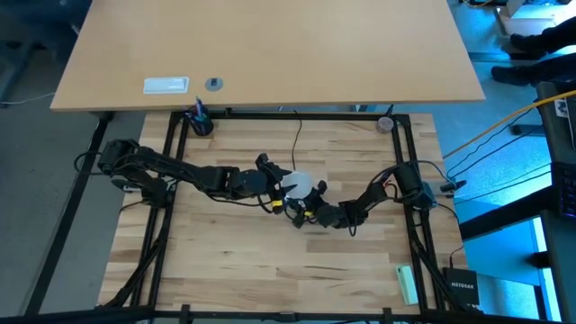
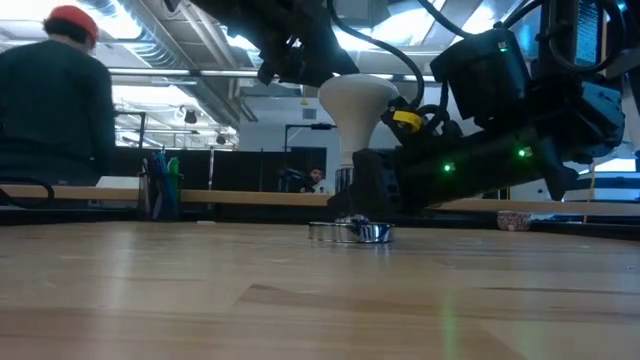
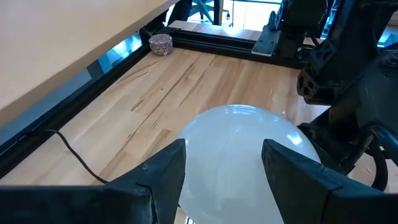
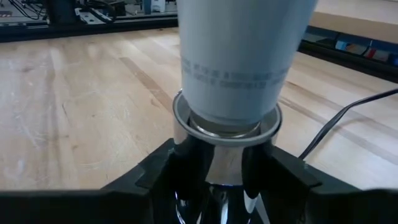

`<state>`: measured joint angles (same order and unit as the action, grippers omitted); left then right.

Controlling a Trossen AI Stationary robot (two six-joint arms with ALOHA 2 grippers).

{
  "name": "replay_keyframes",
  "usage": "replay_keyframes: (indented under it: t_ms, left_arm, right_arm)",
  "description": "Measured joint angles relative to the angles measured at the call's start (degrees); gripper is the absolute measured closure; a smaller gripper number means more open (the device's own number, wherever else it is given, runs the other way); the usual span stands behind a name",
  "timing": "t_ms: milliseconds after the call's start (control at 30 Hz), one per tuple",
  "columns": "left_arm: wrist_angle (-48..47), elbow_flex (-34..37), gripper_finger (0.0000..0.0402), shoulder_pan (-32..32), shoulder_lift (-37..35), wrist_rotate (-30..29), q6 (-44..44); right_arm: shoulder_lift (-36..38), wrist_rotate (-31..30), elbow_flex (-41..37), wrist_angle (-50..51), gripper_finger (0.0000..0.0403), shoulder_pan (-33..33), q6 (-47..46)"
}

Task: Screw lightbulb
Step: Insert the lightbulb on the lamp

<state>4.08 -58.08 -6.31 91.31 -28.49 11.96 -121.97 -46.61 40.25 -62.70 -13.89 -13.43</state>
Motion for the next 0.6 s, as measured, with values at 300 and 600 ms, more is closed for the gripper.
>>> replay_keyframes:
  t_ms: [300, 600]
  left_arm:
    - [0.0, 0.1, 0.0199, -0.4, -0.9, 0.0, -1.2]
    - [-0.4, 0.1, 0.0178, -0.3, -1.4, 0.0, -2.1]
  right_arm:
    - [0.0, -0.2, 0.0, 0.2, 0.022, 0.0, 0.3]
    - [0.0, 0.2, -0.1, 0.2, 0.022, 0.0, 0.3]
